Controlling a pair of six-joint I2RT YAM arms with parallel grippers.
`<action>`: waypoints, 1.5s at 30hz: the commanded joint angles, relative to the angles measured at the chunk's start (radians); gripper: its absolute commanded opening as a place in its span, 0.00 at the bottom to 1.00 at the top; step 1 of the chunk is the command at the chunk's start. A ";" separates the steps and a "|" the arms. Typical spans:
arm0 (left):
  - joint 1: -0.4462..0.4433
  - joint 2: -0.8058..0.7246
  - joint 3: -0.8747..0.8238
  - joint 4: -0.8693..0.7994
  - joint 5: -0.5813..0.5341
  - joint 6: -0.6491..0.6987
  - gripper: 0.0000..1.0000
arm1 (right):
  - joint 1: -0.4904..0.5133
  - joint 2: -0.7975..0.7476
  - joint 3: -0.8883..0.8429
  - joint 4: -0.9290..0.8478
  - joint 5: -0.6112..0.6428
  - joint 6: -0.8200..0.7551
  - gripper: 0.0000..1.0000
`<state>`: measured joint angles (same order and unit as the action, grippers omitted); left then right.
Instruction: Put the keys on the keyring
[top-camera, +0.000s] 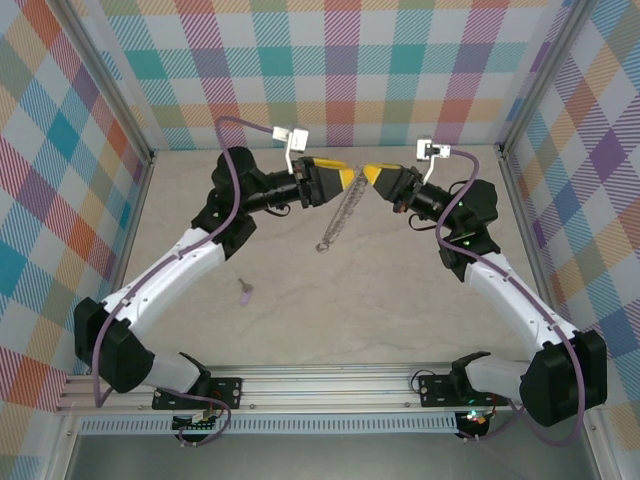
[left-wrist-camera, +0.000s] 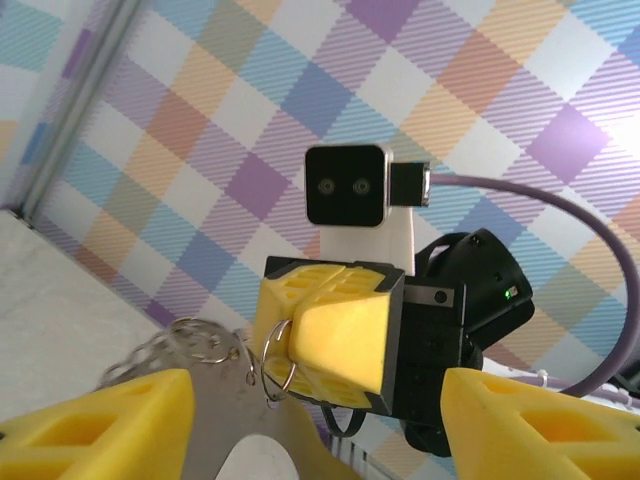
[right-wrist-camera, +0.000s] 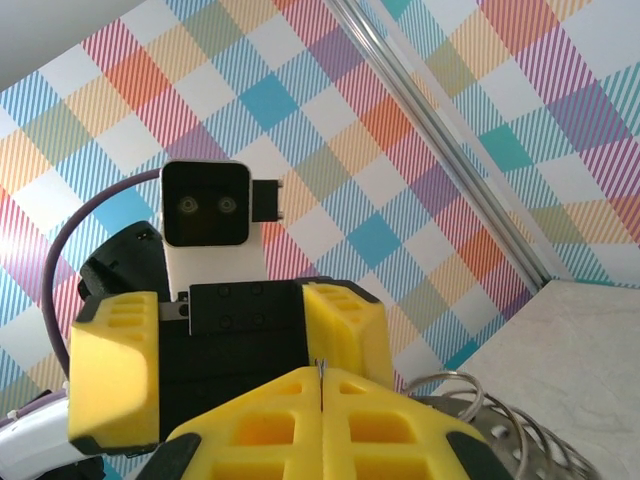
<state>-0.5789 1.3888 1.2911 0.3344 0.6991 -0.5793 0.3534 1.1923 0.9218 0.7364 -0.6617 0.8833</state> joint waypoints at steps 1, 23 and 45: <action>0.019 -0.062 -0.025 0.015 -0.046 0.016 0.65 | 0.003 -0.025 -0.006 0.039 0.011 0.001 0.00; 0.007 0.014 -0.050 0.147 0.053 -0.052 0.33 | 0.004 0.013 -0.043 0.170 -0.003 0.089 0.00; -0.025 0.097 -0.008 0.206 0.054 -0.077 0.30 | 0.009 0.055 -0.035 0.199 -0.011 0.113 0.00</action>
<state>-0.5953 1.4796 1.2484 0.4793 0.7422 -0.6441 0.3550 1.2495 0.8825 0.8532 -0.6662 0.9874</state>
